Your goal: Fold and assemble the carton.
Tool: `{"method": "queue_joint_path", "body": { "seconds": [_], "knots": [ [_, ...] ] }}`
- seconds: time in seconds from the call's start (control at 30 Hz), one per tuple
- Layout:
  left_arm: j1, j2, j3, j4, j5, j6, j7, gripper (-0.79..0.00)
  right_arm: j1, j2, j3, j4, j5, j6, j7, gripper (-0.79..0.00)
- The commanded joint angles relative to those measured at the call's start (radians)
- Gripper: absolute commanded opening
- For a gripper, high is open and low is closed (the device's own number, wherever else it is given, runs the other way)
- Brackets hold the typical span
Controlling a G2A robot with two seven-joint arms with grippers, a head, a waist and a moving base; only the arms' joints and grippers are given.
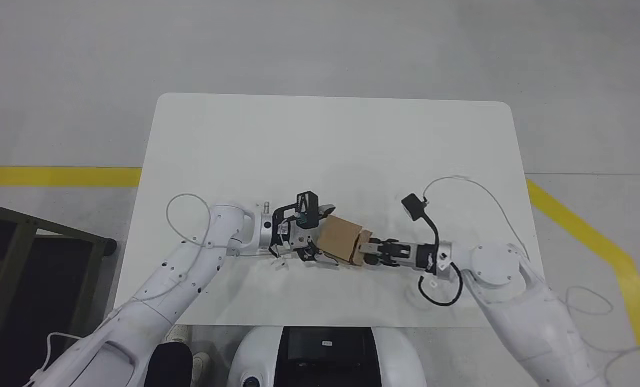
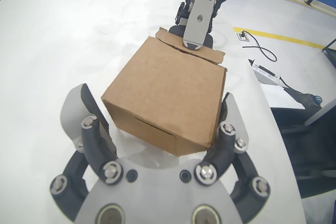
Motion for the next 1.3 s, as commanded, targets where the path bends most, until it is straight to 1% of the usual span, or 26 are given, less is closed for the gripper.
{"method": "queue_joint_path", "body": {
  "seconds": [0.0,0.27,0.63,0.9,1.07,1.17,1.27],
  "knots": [
    [0.001,0.0,0.0,-0.002,-0.001,0.0,0.0,0.0,0.003,0.0,-0.002,-0.002,-0.004,0.004,0.0,-0.653],
    [-0.001,0.0,0.003,-0.005,-0.001,0.0,0.007,0.0,0.013,0.0,-0.011,-0.011,-0.022,0.029,-0.005,-0.653],
    [-0.002,0.0,0.003,-0.006,0.003,0.0,0.015,0.0,0.038,-0.005,-0.033,-0.022,-0.037,0.054,-0.013,-0.69],
    [-0.005,0.0,0.008,0.0,0.001,0.0,0.019,0.0,0.056,-0.01,-0.051,-0.02,-0.039,0.057,-0.023,-0.683],
    [-0.007,0.0,0.011,0.004,0.0,0.0,0.022,0.0,0.065,-0.012,-0.059,-0.013,-0.037,0.053,-0.028,-0.659],
    [-0.008,0.0,0.009,0.008,0.001,0.0,0.023,0.0,0.065,-0.012,-0.055,-0.009,-0.035,0.049,-0.032,-0.573],
    [-0.007,0.001,0.008,0.01,0.002,0.0,0.025,0.0,0.057,-0.009,-0.043,-0.012,-0.033,0.044,-0.032,-0.545]
  ]
}}
